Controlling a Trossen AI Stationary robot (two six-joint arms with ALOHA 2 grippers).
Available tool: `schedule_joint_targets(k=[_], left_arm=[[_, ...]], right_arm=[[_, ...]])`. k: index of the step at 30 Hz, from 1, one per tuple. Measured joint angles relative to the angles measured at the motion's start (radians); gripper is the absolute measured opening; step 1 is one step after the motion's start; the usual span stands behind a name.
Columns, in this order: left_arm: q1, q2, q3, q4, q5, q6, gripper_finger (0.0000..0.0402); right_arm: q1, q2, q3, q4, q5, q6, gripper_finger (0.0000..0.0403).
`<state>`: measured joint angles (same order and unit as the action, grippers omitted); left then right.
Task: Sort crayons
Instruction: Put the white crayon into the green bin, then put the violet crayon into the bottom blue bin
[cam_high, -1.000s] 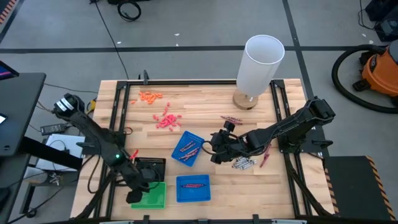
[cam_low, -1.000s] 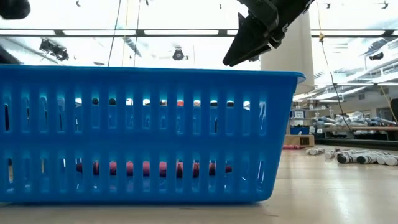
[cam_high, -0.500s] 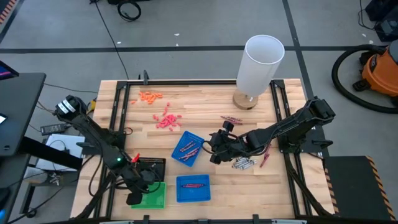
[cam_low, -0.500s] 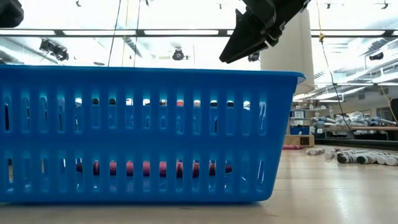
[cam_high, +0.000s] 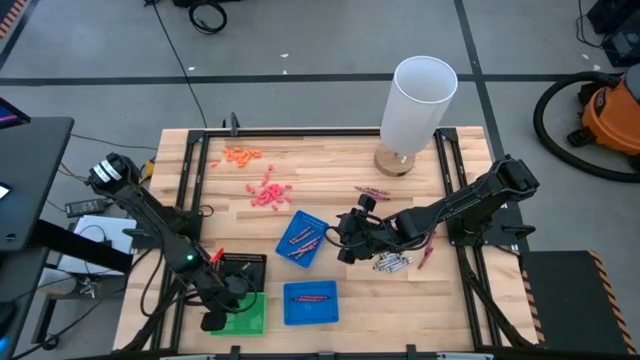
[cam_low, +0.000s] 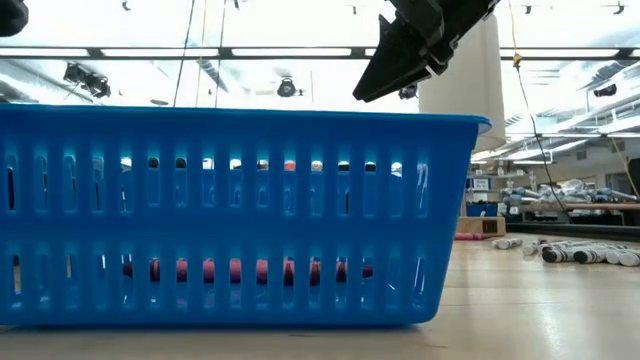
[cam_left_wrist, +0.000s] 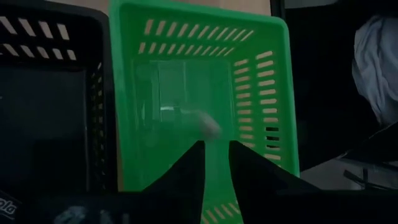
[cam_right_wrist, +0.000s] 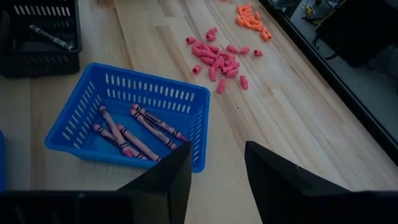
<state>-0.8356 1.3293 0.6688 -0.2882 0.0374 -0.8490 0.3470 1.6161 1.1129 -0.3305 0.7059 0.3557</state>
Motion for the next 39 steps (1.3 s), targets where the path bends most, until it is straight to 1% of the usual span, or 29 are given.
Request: schedule_joint_targets(k=[5,11,14,17,23,26,28,33,39], left_arm=[[0.0,0.0,0.0,0.0,-0.001,0.0,0.0103],[0.0,0.0,0.008,-0.006,0.008,0.004,0.0105],[0.0,0.0,0.042,-0.012,0.009,0.032,0.0105],[0.0,0.0,0.102,-0.085,0.007,0.075,0.0105],[0.0,0.0,0.218,-0.263,-0.082,0.186,0.0105],[0.004,-0.001,0.249,-0.325,-0.133,0.232,0.0105],[0.01,-0.001,0.255,-0.339,-0.153,0.265,0.0105],[0.041,-0.001,0.255,-0.339,-0.157,0.338,0.0105],[0.101,-0.001,0.255,-0.35,-0.2,0.364,0.0105]], right_arm=[[0.0,0.0,0.0,0.0,0.0,0.0,0.0156],[0.0,0.0,0.0,-0.001,0.0,-0.011,0.0156],[0.0,0.0,0.0,-0.001,0.0,-0.013,0.0156],[0.0,0.0,0.0,-0.011,0.006,-0.017,0.0156],[0.0,0.0,0.0,-0.082,0.01,0.01,0.0156],[0.0,0.0,0.0,-0.141,0.013,0.035,0.0156],[0.0,0.0,0.0,-0.184,0.031,0.058,0.0156],[0.0,0.0,0.0,-0.265,0.082,0.095,0.0156],[-0.002,0.0,0.0,-0.276,0.094,0.088,0.0156]])
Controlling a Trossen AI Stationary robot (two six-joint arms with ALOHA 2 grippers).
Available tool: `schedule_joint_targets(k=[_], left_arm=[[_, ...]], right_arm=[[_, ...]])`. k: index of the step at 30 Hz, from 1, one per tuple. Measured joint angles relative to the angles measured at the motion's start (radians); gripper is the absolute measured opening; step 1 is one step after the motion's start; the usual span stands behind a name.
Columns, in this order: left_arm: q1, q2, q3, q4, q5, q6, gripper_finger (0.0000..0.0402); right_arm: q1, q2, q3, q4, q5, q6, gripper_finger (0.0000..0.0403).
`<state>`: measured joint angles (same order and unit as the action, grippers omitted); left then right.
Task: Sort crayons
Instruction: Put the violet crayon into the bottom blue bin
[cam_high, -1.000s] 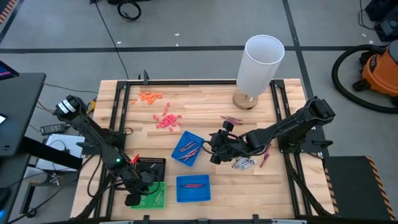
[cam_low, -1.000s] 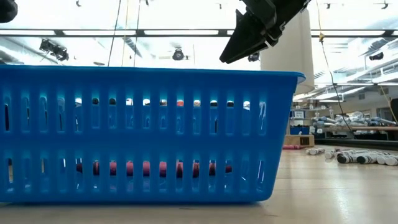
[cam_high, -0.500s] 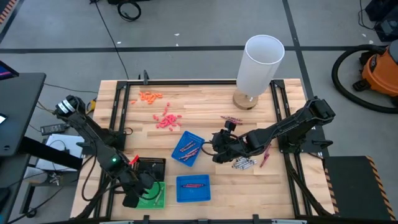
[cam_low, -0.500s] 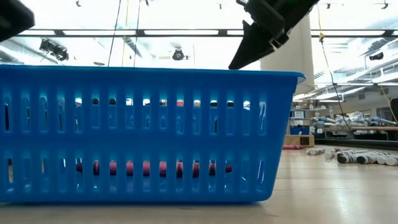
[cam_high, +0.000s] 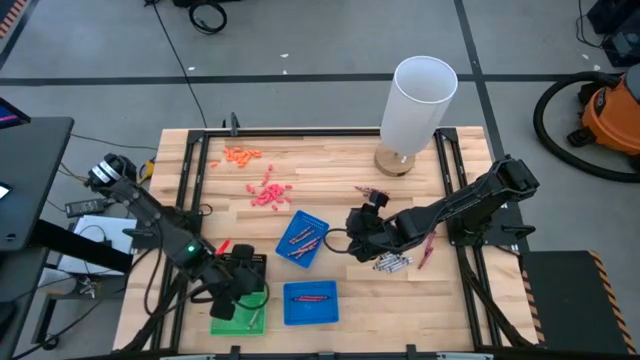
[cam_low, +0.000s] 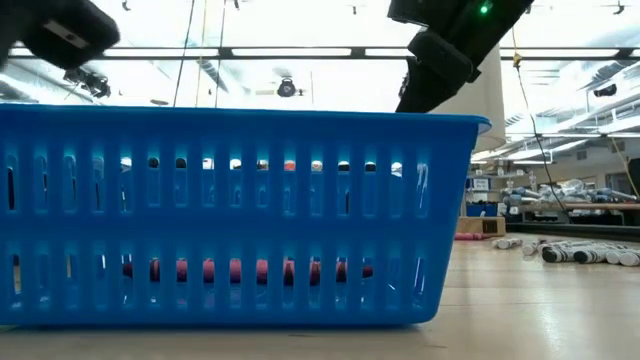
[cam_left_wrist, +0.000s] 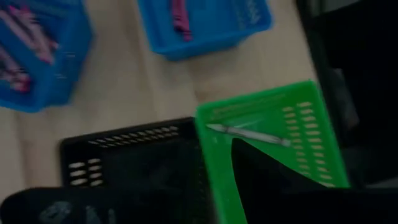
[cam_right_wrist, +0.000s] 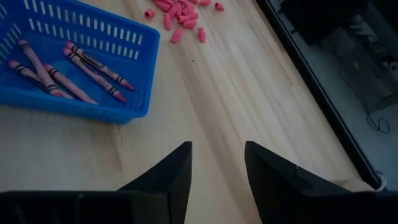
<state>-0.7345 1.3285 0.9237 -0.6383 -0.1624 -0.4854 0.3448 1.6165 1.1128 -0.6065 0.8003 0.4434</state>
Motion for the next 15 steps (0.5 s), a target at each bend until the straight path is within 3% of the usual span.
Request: schedule_joint_targets(k=[6,15], left_arm=[[0.041,0.0,0.0,0.0,-0.013,0.125,0.0105],[0.126,0.0,0.0,-0.048,-0.037,0.323,0.0105]], right_arm=[[-0.001,0.0,0.0,-0.083,0.0,0.032,0.0156],[-0.001,0.0,0.0,-0.32,-0.03,0.211,0.0156]])
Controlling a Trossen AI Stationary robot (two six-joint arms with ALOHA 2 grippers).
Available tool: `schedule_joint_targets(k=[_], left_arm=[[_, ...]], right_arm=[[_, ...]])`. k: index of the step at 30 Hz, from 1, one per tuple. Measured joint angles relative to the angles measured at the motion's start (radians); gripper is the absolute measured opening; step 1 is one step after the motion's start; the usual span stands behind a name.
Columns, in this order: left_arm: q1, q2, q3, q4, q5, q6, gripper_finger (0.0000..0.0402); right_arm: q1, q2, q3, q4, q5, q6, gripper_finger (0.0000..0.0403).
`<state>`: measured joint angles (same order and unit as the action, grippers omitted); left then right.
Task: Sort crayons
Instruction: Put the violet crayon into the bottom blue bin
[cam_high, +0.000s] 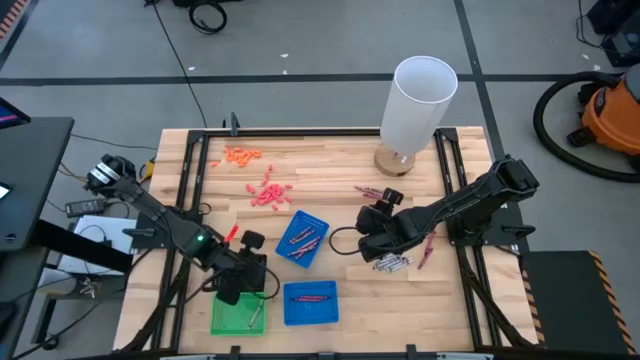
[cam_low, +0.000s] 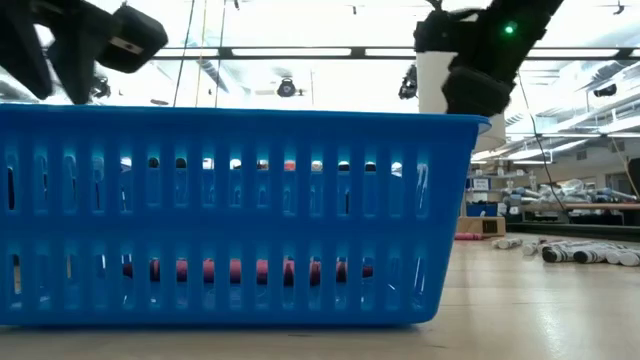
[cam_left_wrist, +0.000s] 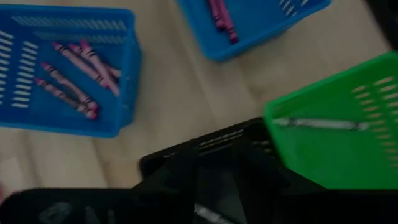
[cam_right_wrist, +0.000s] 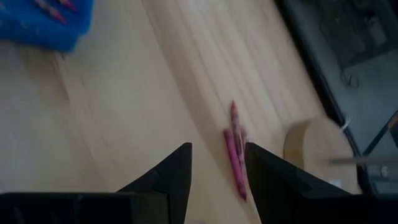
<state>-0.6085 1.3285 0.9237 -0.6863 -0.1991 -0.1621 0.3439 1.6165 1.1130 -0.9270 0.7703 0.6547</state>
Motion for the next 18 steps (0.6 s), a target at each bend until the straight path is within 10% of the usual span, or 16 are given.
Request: schedule_joint_targets(k=[18], left_arm=[[0.079,0.0,0.0,-0.069,-0.083,0.165,0.0105]], right_arm=[[-0.055,0.0,0.0,-0.272,-0.429,-0.013,0.0156]])
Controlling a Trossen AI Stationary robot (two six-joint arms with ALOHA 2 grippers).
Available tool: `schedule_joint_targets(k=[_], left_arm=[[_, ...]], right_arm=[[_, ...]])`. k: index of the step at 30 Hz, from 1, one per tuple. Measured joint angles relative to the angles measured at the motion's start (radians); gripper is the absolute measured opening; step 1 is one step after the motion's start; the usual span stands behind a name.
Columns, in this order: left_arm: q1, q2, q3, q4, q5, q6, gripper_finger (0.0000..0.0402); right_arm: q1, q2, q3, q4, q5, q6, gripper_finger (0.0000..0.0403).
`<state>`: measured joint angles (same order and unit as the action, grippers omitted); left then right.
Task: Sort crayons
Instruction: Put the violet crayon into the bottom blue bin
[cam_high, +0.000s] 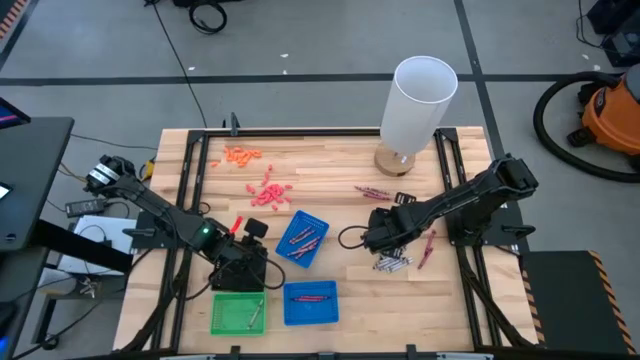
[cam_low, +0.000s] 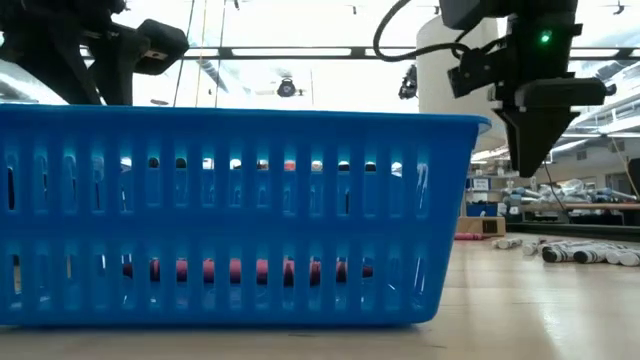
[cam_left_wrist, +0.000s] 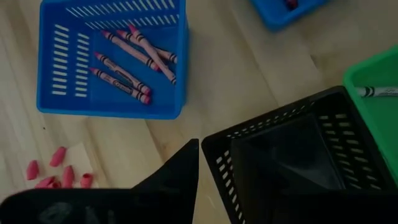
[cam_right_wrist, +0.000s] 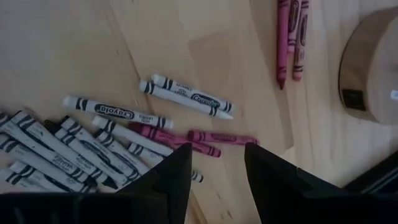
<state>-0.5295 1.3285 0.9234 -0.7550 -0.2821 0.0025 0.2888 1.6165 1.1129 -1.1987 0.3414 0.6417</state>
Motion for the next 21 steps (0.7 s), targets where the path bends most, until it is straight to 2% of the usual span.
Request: schedule_joint_targets(k=[9,14,21], left_arm=[[-0.038,-0.001,-0.012,0.009,-0.002,-0.021,0.0105],[-0.058,-0.004,-0.031,0.007,-0.002,-0.026,0.0105],[-0.01,-0.103,-0.032,0.009,-0.016,0.058,0.0105]], right_arm=[[-0.1,0.0,-0.104,0.212,-0.019,-0.127,0.0156],[-0.179,0.0,-0.152,0.258,-0.022,-0.221,0.0151],[-0.335,0.0,-0.195,0.345,-0.07,-0.388,0.0137]])
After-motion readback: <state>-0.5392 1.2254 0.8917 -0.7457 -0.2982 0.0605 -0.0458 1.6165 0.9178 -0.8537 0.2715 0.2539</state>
